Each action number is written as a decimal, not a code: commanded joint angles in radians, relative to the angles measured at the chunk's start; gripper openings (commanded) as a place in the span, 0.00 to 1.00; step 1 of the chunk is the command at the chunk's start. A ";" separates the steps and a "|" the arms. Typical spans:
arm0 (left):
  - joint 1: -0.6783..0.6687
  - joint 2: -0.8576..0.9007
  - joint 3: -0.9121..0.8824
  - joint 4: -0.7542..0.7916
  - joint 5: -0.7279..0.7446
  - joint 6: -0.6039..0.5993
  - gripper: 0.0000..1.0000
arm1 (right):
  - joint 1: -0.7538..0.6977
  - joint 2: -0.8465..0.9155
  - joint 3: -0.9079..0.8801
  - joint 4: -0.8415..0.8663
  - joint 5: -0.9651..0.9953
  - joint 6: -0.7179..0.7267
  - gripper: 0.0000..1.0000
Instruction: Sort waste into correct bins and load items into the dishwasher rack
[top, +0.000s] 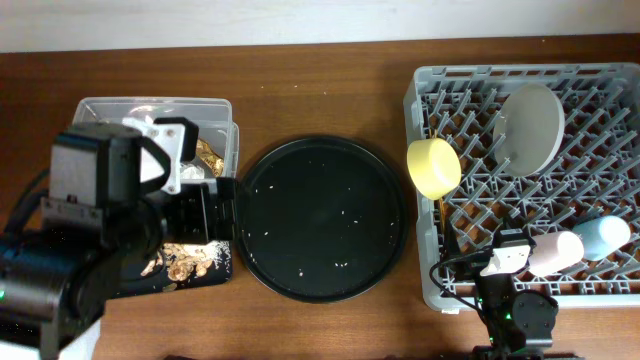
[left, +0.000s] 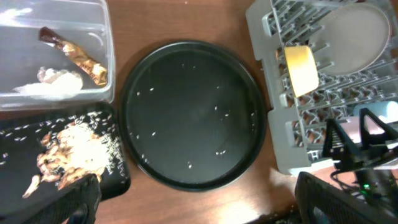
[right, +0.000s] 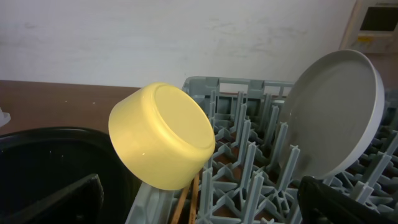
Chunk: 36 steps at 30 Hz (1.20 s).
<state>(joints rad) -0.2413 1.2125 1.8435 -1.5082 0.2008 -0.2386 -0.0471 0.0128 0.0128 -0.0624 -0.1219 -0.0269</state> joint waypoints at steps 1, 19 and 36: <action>-0.012 -0.031 0.000 0.134 -0.103 0.022 0.99 | -0.005 -0.006 -0.007 -0.001 -0.002 0.001 0.99; 0.066 -1.208 -1.825 1.612 -0.093 0.383 0.99 | -0.005 -0.006 -0.007 -0.001 -0.002 0.001 0.98; 0.068 -1.199 -1.834 1.436 -0.093 0.383 0.99 | -0.005 -0.006 -0.007 -0.001 -0.002 0.001 0.98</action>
<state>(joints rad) -0.1799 0.0132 0.0143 -0.0700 0.1040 0.1318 -0.0471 0.0128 0.0109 -0.0601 -0.1215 -0.0273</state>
